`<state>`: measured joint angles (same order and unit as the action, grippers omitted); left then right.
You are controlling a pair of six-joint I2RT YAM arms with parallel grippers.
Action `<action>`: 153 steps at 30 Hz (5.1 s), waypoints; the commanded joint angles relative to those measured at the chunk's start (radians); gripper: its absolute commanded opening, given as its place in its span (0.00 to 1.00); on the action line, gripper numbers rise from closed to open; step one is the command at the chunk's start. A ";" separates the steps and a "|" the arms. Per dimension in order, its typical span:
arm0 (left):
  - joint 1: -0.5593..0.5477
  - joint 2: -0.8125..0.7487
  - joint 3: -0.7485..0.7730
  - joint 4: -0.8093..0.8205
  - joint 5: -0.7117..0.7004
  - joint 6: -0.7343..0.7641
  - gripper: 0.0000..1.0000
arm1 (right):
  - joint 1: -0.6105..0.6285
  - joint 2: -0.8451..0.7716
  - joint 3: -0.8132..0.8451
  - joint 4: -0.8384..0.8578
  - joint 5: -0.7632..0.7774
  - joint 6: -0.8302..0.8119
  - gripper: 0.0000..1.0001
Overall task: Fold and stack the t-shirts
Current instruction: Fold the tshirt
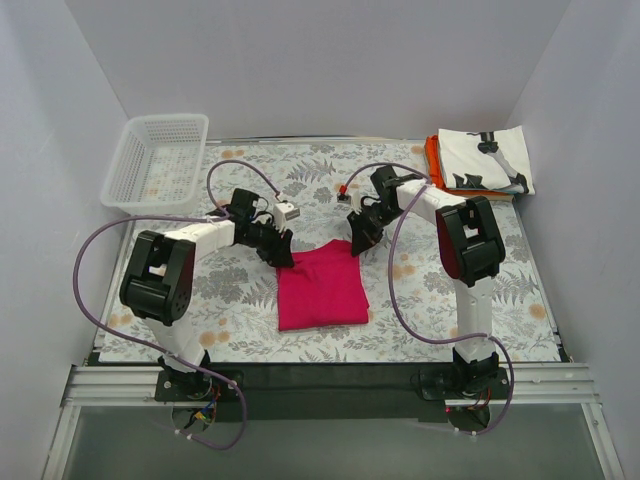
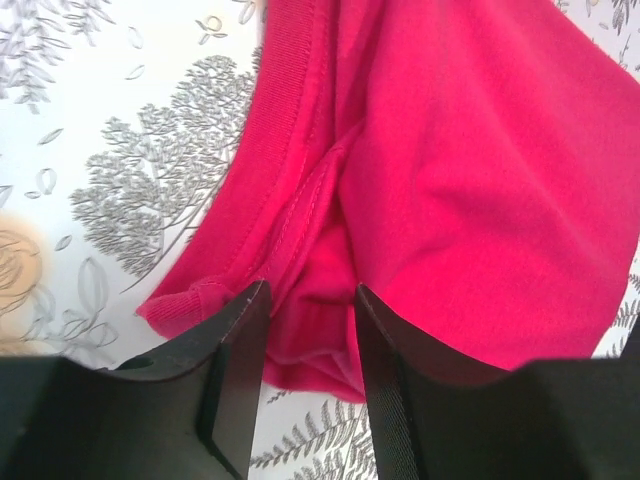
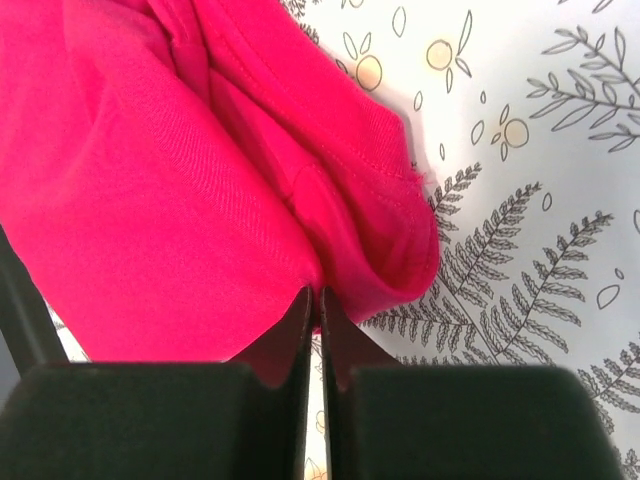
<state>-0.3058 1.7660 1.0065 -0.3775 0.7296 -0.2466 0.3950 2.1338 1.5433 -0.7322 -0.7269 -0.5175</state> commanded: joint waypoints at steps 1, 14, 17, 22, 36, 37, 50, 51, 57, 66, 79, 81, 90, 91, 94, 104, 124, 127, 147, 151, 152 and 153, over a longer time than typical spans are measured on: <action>0.039 -0.033 0.060 -0.047 0.053 0.000 0.38 | -0.002 -0.029 0.018 -0.049 0.009 -0.042 0.07; 0.045 -0.071 0.084 -0.139 0.131 0.058 0.40 | -0.002 -0.055 0.031 -0.067 -0.020 -0.036 0.01; 0.042 -0.057 0.078 -0.129 0.097 0.050 0.40 | -0.004 -0.049 0.034 -0.068 -0.022 -0.036 0.01; 0.057 -0.005 0.076 -0.049 0.007 0.001 0.45 | -0.004 -0.045 0.035 -0.068 -0.025 -0.036 0.01; 0.068 -0.095 0.095 -0.084 0.128 -0.016 0.47 | -0.004 -0.061 0.028 -0.073 -0.035 -0.036 0.01; 0.066 -0.100 0.089 -0.087 0.123 -0.023 0.46 | -0.004 -0.064 0.028 -0.075 -0.037 -0.036 0.01; 0.047 -0.042 0.044 -0.075 0.041 0.007 0.46 | -0.002 -0.069 0.020 -0.079 -0.043 -0.039 0.01; 0.045 -0.040 0.040 -0.061 0.033 0.009 0.46 | -0.004 -0.069 0.020 -0.079 -0.043 -0.039 0.01; 0.034 -0.017 0.024 -0.035 -0.002 0.012 0.47 | -0.004 -0.064 0.018 -0.081 -0.046 -0.041 0.01; 0.028 -0.065 -0.002 -0.055 0.040 0.021 0.15 | -0.004 -0.078 0.011 -0.082 -0.045 -0.041 0.01; 0.025 -0.335 -0.088 -0.126 0.063 -0.060 0.00 | -0.004 -0.221 -0.087 -0.096 -0.083 -0.036 0.01; 0.025 -0.381 -0.100 -0.135 0.068 -0.066 0.00 | -0.004 -0.250 -0.112 -0.102 -0.094 -0.044 0.01; 0.022 -0.551 -0.105 -0.208 0.100 -0.086 0.00 | -0.004 -0.406 -0.175 -0.156 -0.173 -0.082 0.01; 0.022 -0.562 -0.103 -0.212 0.100 -0.088 0.00 | -0.002 -0.417 -0.175 -0.165 -0.180 -0.085 0.01; 0.022 -0.583 -0.086 -0.219 0.111 -0.105 0.00 | -0.004 -0.449 -0.155 -0.179 -0.187 -0.087 0.01; 0.092 -0.391 0.003 -0.080 0.116 -0.128 0.00 | -0.030 -0.240 0.086 -0.180 -0.146 -0.068 0.01; 0.146 0.004 0.056 0.115 0.085 -0.184 0.00 | -0.059 0.085 0.195 -0.070 -0.082 -0.042 0.01; 0.145 -0.016 0.089 0.117 0.074 -0.218 0.00 | -0.073 0.072 0.218 -0.062 -0.083 -0.026 0.01; 0.125 -0.044 0.258 0.074 -0.071 -0.179 0.55 | -0.123 0.072 0.345 0.010 0.027 0.195 0.48; -0.045 -0.252 0.169 0.015 -0.191 0.060 0.57 | -0.186 -0.140 0.212 0.034 -0.055 0.314 0.60; -0.140 -0.284 0.137 0.003 -0.253 0.100 0.57 | -0.208 -0.173 0.172 0.072 -0.084 0.347 0.60; -0.198 -0.324 0.107 0.005 -0.292 0.127 0.57 | -0.217 -0.202 0.076 0.092 -0.101 0.373 0.61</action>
<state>-0.3237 1.5784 1.1824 -0.3214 0.5465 -0.3069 0.2317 2.0972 1.7317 -0.7097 -0.7353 -0.2684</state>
